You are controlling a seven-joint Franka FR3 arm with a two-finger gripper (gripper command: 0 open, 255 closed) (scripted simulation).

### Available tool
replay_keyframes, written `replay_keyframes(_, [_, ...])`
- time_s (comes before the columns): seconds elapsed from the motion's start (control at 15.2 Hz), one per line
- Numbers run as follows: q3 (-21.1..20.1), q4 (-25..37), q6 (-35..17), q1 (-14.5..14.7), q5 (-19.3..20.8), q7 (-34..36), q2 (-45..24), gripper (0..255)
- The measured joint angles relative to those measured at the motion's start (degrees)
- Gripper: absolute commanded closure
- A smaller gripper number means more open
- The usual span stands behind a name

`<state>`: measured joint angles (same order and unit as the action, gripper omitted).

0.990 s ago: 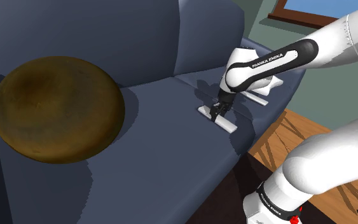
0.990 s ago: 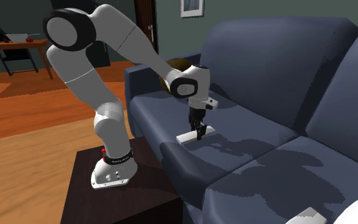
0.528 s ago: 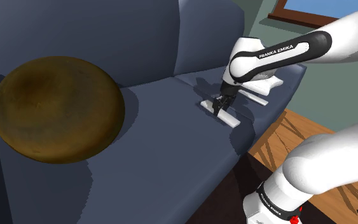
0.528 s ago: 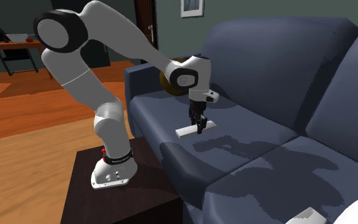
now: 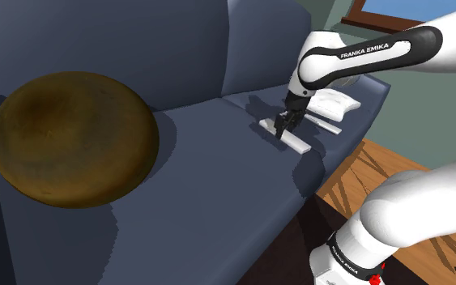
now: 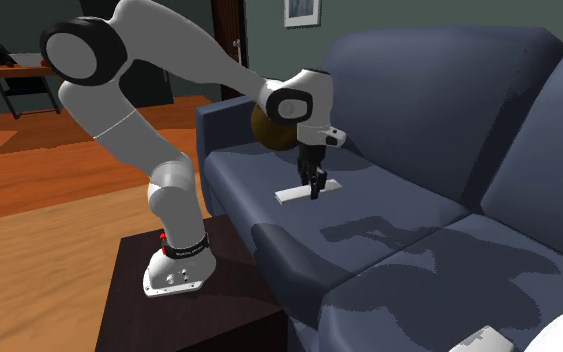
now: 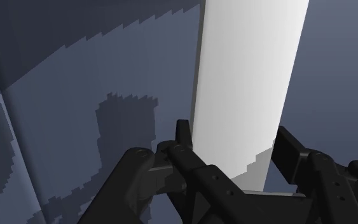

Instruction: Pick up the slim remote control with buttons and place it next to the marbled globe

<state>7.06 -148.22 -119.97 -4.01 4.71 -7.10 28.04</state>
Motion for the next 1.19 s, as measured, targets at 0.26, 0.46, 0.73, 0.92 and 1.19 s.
replay_keyframes(0.26, [-0.1,2.3,3.6,0.0,-0.1,-0.1,1.2,255])
replay_keyframes(0.46, [-0.2,4.1,6.0,0.0,-0.1,-0.2,1.8,255])
replay_keyframes(0.73, [-0.4,6.6,9.2,0.1,-0.3,-0.2,2.6,255])
replay_keyframes(0.92, [-0.6,8.7,11.7,0.1,-0.4,-0.2,3.0,255])
replay_keyframes(1.19, [-0.6,11.5,14.7,0.1,-0.5,-0.4,3.2,255])
